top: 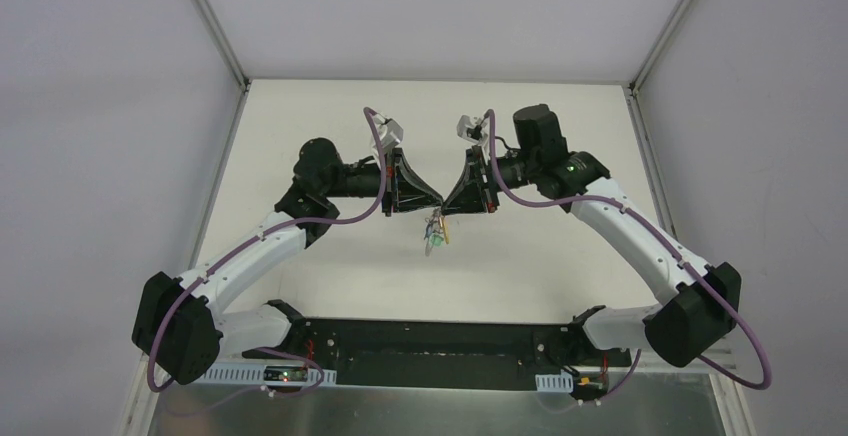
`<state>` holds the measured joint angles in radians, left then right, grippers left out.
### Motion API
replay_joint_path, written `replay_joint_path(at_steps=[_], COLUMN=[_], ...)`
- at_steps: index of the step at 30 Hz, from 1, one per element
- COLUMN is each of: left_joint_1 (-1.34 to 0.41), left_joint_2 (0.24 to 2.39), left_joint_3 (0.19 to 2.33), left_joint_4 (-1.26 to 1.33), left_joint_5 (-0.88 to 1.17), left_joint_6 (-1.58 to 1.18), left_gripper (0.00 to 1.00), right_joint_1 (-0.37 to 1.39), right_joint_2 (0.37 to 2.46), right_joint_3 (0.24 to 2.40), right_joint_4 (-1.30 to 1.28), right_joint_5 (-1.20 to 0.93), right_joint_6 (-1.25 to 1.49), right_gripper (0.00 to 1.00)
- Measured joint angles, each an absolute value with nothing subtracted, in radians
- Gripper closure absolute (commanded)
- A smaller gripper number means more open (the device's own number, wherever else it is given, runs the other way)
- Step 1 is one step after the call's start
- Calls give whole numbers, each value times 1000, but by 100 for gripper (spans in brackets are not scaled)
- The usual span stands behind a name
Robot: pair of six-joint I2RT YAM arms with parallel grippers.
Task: Put the keys on the keyring
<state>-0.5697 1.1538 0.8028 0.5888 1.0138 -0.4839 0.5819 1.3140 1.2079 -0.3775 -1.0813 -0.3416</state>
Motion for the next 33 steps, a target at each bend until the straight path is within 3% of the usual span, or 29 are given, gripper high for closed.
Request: replay_joint_path(at_steps=[13, 26, 33], left_joint_1=[-570, -569, -569], left_joint_2=[1142, 1080, 1075], left_joint_3=[803, 906, 907], left_joint_4=[518, 48, -22], left_joint_5=[1008, 985, 980], left_joint_6=[-383, 0, 75], left_gripper=[98, 52, 40], right_joint_1=[594, 685, 762], right_joint_2=[1318, 1367, 1423], right_joint_3=[1255, 1399, 1469], right_joint_4=[-485, -774, -877], right_joint_5=[-1001, -752, -640], right_joint_6=[-403, -633, -704], right_gripper=[100, 100, 100])
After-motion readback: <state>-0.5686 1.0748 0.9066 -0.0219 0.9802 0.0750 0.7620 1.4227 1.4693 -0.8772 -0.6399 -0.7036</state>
